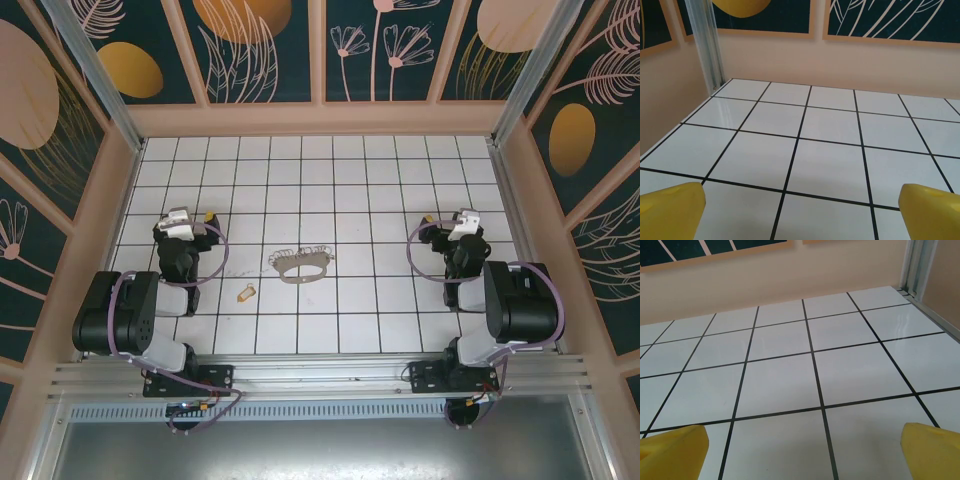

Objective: Put the keys on the keyring

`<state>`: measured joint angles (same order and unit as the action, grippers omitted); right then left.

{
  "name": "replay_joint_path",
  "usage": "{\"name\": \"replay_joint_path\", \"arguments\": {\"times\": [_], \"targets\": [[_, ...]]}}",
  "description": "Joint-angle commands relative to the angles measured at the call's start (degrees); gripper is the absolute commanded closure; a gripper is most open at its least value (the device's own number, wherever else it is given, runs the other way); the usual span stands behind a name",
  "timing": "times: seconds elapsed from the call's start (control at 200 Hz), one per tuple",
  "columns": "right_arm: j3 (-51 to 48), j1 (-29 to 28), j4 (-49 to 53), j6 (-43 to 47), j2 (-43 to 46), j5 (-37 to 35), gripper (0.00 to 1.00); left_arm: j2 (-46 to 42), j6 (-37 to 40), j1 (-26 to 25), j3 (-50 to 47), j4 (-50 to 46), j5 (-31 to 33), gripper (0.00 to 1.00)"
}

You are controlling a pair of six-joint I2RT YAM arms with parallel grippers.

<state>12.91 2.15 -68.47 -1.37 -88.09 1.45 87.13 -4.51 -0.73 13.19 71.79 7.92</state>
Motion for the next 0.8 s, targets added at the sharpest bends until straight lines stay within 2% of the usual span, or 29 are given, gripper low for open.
{"name": "replay_joint_path", "arguments": {"times": [0.0, 0.485, 0.791], "targets": [[0.87, 0.11, -2.11, 0.7, -0.02, 0.66, 0.01, -0.12, 0.28, 0.2, 0.34, 1.08, -0.29, 0.01], [0.81, 0.13, -2.11, 0.67, -0.03, 0.74, 0.01, 0.08, 0.21, 0.21, 0.65, 0.6, -0.35, 0.01], [0.84, 1.54, -2.27, -0.16, -0.02, 3.2, 0.01, 0.1, 0.16, 0.26, 0.73, 0.59, -0.44, 0.01]]}}
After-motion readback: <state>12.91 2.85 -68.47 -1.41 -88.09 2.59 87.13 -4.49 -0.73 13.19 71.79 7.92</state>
